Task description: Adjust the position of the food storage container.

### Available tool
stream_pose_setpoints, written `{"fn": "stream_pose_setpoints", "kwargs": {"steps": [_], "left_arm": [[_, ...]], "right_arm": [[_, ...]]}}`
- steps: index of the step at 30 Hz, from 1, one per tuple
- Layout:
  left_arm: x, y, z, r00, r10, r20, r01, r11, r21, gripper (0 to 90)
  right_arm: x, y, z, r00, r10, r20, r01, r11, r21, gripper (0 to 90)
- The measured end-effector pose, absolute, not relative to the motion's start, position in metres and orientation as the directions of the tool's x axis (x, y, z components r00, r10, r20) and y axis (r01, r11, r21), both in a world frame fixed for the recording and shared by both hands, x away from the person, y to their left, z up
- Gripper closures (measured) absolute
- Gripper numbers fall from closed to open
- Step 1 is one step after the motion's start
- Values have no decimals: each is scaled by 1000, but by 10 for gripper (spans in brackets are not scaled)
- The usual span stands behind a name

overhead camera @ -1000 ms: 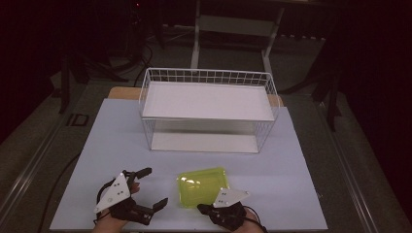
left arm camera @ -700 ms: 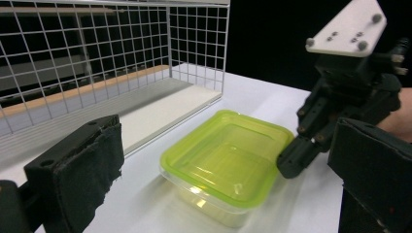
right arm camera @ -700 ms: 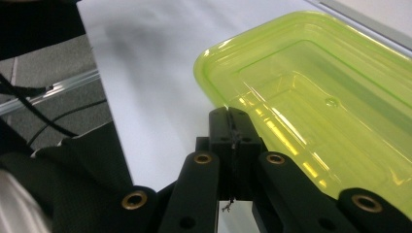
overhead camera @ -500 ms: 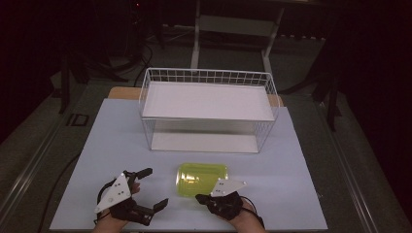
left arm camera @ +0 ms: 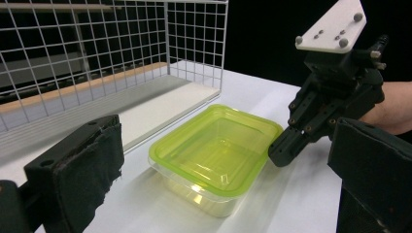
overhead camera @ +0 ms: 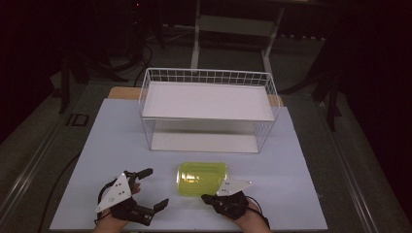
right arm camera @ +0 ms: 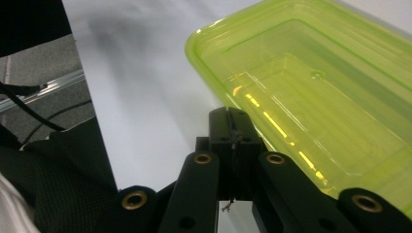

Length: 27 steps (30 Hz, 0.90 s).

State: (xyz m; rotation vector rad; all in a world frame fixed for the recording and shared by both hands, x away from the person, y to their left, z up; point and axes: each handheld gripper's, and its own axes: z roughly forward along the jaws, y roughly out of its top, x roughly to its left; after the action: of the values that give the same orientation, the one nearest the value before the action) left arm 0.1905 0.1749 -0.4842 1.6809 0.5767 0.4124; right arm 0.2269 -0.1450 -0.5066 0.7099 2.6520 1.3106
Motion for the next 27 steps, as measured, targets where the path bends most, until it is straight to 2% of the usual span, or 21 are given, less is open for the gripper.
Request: {"fn": "stream_pose_setpoints", "kwargs": {"steps": [5, 9, 16, 17, 18, 22, 25, 27], "left_arm": [[191, 174, -486, 814, 577, -64, 162, -120, 980, 1], [193, 173, -485, 816, 573, -78, 175, -116, 978, 1], [198, 167, -482, 824, 559, -87, 220, -175, 960, 1], [199, 166, -482, 821, 562, -101, 241, -181, 953, 1], [200, 166, -481, 821, 560, -110, 252, -183, 950, 1], [204, 163, -478, 812, 572, -119, 274, -192, 942, 1], [207, 161, -475, 813, 566, -134, 288, -192, 938, 1], [211, 160, -473, 812, 562, -157, 306, -181, 934, 1]], "right_arm": [[225, -149, -503, -883, 450, 132, 372, 502, 781, 888], [221, -157, -491, -886, 452, 103, 342, 485, 805, 855], [228, -177, -474, -855, 513, 73, 337, 443, 831, 731], [232, -183, -469, -838, 542, 66, 342, 427, 837, 642], [234, -185, -468, -832, 551, 63, 344, 423, 839, 606], [241, -192, -463, -793, 607, 54, 348, 377, 858, 375], [245, -195, -462, -758, 652, 28, 343, 361, 867, 172], [248, -198, -462, -767, 640, 49, 345, 346, 872, 142]]}}
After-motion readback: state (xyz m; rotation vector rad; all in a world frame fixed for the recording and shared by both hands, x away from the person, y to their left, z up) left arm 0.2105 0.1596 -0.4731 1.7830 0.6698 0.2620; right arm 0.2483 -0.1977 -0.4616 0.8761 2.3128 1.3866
